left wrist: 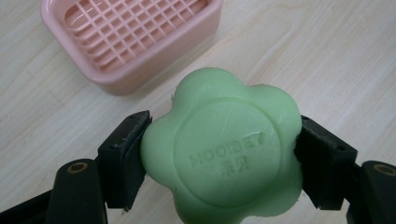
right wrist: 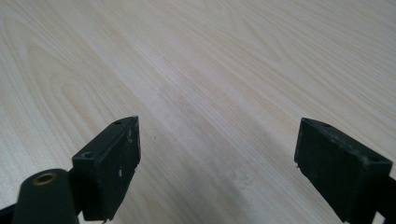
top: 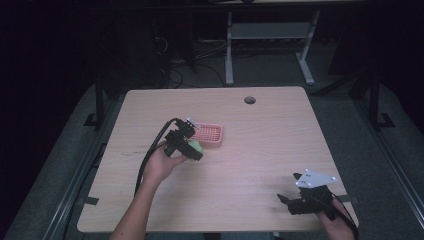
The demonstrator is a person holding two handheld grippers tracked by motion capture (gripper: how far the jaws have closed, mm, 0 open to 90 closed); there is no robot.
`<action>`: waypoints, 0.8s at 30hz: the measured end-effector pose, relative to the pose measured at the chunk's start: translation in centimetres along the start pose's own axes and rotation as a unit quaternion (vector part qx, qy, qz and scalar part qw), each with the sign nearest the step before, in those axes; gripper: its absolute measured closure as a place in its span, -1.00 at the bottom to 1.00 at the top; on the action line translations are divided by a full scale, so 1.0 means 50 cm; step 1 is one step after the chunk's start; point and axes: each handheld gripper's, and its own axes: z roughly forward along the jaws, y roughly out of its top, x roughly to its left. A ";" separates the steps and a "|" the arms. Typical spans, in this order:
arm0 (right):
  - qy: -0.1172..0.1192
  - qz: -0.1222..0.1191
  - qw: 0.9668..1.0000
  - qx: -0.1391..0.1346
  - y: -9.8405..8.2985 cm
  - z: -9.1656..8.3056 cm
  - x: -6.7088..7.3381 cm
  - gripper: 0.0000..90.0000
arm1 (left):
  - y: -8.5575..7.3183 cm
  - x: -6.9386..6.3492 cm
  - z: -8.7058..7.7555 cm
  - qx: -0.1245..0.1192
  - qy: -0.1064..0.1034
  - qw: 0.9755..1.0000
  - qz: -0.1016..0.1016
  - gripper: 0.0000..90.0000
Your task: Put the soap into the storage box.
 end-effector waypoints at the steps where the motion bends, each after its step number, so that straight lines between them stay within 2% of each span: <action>1: 0.001 0.003 1.000 0.000 0.000 0.000 0.000 -0.69 | 0.011 0.003 0.003 0.002 0.002 1.000 0.002 -0.41; 9: -0.001 0.004 1.000 -0.001 -0.002 -0.002 -0.003 -0.69 | 0.049 0.012 0.011 0.000 0.006 1.000 0.002 -0.41; 10: -0.001 0.005 1.000 -0.002 -0.002 -0.003 -0.003 -0.69 | 0.059 0.017 0.016 -0.005 0.004 1.000 -0.006 -0.41; 14: 0.000 0.008 1.000 -0.003 -0.002 -0.004 -0.003 -0.69 | 0.074 0.025 0.023 -0.005 0.008 1.000 -0.007 -0.41; 15: 0.000 0.007 1.000 -0.003 -0.002 -0.004 -0.004 -0.69 | 0.084 0.032 0.026 -0.008 0.006 1.000 -0.013 -0.41; 20: 0.000 0.009 1.000 -0.004 -0.003 -0.003 -0.003 -0.69 | 0.099 0.043 0.033 -0.003 0.011 1.000 -0.014 -0.41; 21: 0.000 0.012 1.000 0.000 -0.003 -0.002 -0.002 -0.69 | 0.104 0.046 0.038 -0.011 0.011 1.000 -0.020 -0.41; 24: -0.001 0.008 1.000 0.002 -0.004 -0.001 -0.002 -0.69 | 0.110 0.048 0.044 -0.012 0.009 1.000 -0.023 -0.41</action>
